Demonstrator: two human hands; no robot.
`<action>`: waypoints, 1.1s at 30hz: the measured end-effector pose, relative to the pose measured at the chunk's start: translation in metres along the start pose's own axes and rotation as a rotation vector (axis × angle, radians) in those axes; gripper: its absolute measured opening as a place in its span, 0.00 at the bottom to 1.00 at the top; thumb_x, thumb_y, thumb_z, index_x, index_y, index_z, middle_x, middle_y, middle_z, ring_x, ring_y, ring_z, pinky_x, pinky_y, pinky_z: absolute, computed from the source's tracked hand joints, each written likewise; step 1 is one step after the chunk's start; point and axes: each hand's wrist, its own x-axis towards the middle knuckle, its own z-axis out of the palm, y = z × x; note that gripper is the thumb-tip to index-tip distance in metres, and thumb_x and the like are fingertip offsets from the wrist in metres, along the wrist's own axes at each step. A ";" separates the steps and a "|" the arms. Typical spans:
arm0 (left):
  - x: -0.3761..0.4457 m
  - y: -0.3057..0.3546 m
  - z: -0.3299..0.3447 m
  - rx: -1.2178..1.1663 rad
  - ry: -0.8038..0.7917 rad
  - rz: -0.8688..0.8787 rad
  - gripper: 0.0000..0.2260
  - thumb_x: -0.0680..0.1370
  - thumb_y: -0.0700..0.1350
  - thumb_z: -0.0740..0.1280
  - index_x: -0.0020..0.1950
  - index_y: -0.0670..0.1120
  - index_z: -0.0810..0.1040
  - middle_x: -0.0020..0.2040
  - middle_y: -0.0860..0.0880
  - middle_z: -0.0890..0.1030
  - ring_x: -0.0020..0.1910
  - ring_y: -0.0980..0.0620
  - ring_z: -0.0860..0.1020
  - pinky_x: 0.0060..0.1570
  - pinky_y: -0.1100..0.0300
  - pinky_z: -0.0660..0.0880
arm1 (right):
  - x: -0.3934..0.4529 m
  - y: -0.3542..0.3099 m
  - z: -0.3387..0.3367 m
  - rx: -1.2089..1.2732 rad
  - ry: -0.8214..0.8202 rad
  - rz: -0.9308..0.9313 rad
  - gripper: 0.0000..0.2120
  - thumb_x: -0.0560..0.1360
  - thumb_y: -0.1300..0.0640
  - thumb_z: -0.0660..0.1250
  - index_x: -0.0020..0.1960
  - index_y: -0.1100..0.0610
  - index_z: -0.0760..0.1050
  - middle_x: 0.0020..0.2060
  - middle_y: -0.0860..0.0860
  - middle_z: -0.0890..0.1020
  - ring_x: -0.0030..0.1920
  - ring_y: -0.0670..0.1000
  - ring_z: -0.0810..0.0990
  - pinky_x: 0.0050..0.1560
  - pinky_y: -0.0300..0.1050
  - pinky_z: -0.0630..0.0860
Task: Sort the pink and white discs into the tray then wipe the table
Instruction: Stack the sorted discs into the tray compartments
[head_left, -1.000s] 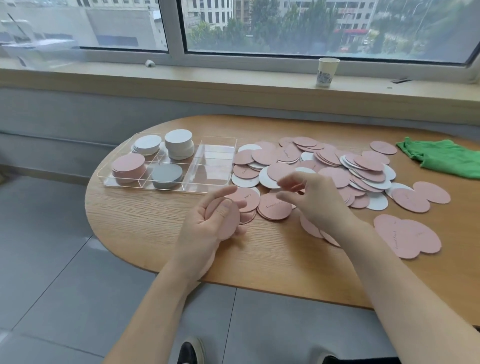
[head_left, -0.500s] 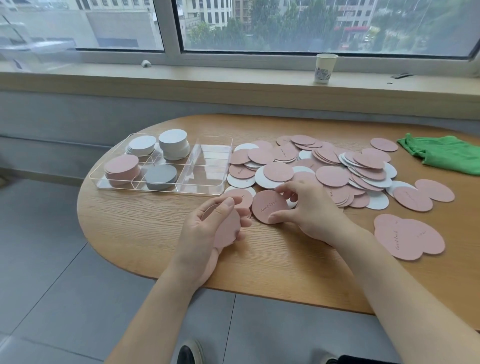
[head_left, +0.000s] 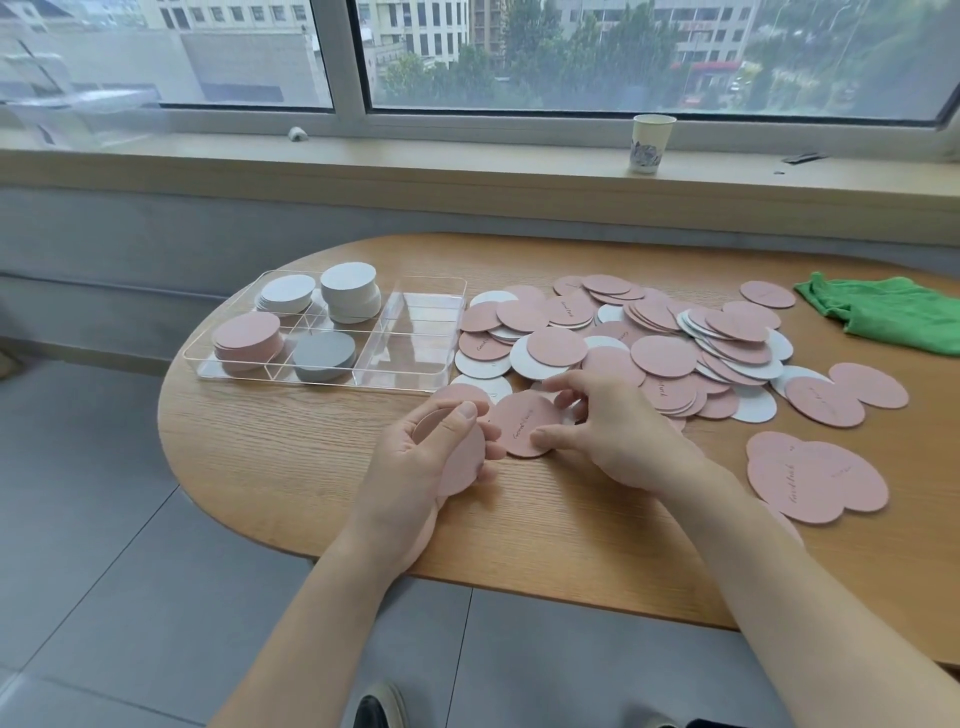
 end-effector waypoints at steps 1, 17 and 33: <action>0.000 -0.001 0.000 0.011 0.003 0.002 0.11 0.82 0.43 0.68 0.59 0.37 0.82 0.48 0.37 0.84 0.46 0.43 0.83 0.42 0.54 0.81 | 0.001 0.000 0.001 0.008 -0.008 0.008 0.29 0.68 0.49 0.80 0.67 0.51 0.76 0.49 0.43 0.79 0.46 0.44 0.76 0.51 0.40 0.70; -0.002 -0.004 -0.001 0.051 0.014 0.092 0.08 0.77 0.36 0.73 0.56 0.40 0.82 0.48 0.37 0.84 0.45 0.43 0.83 0.43 0.55 0.81 | -0.008 -0.011 -0.002 0.189 0.015 0.010 0.13 0.68 0.57 0.81 0.46 0.51 0.78 0.41 0.48 0.84 0.38 0.47 0.83 0.42 0.42 0.76; -0.006 -0.005 -0.003 0.107 0.012 0.179 0.18 0.74 0.47 0.78 0.61 0.44 0.82 0.55 0.42 0.87 0.57 0.42 0.85 0.56 0.48 0.80 | -0.027 -0.030 0.002 0.599 -0.141 -0.171 0.05 0.74 0.60 0.76 0.50 0.55 0.84 0.43 0.60 0.86 0.41 0.48 0.82 0.44 0.36 0.77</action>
